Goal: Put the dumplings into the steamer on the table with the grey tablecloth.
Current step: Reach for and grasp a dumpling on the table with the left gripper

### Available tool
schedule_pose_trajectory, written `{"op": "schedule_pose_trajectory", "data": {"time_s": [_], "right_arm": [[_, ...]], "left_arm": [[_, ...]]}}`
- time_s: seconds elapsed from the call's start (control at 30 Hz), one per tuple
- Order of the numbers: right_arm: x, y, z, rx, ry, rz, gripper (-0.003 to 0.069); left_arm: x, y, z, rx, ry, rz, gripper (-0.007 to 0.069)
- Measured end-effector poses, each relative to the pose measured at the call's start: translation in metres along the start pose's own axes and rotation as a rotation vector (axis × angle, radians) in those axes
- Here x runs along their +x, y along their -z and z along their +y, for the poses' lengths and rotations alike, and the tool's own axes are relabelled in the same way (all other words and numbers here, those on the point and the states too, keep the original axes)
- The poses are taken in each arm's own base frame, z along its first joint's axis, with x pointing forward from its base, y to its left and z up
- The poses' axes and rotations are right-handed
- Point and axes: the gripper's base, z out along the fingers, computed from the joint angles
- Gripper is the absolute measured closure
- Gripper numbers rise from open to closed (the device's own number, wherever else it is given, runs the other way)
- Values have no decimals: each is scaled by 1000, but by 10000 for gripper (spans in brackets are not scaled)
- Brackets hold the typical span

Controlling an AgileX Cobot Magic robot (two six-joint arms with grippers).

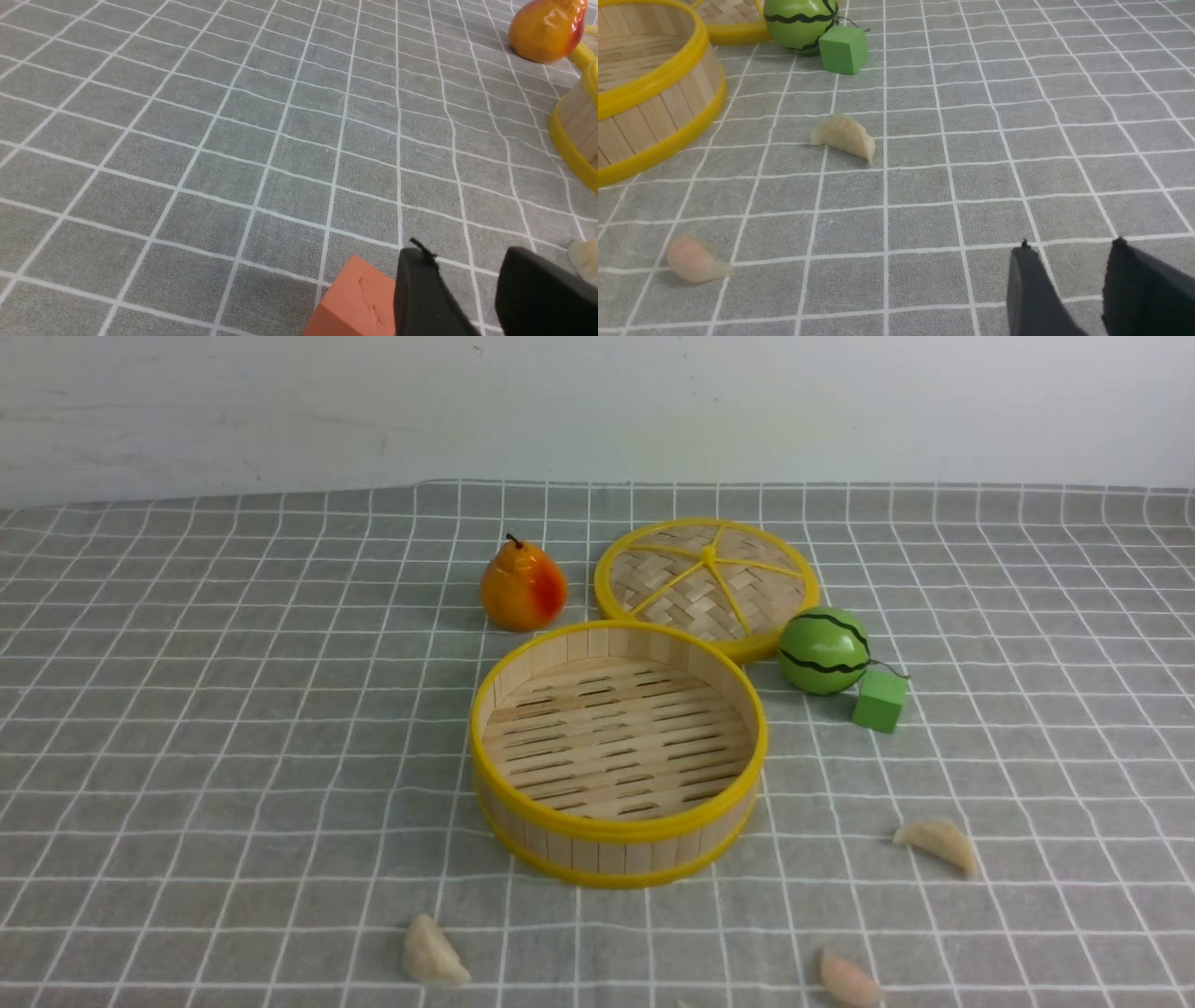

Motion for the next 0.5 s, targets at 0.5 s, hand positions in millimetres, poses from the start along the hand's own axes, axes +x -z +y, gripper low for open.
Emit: {"op": "schedule_pose_trajectory", "data": {"time_s": [0.5], "right_arm": [[0, 0, -1, 10, 25, -1, 419]], "left_arm": [[0, 0, 0, 0, 0, 0, 387]]}}
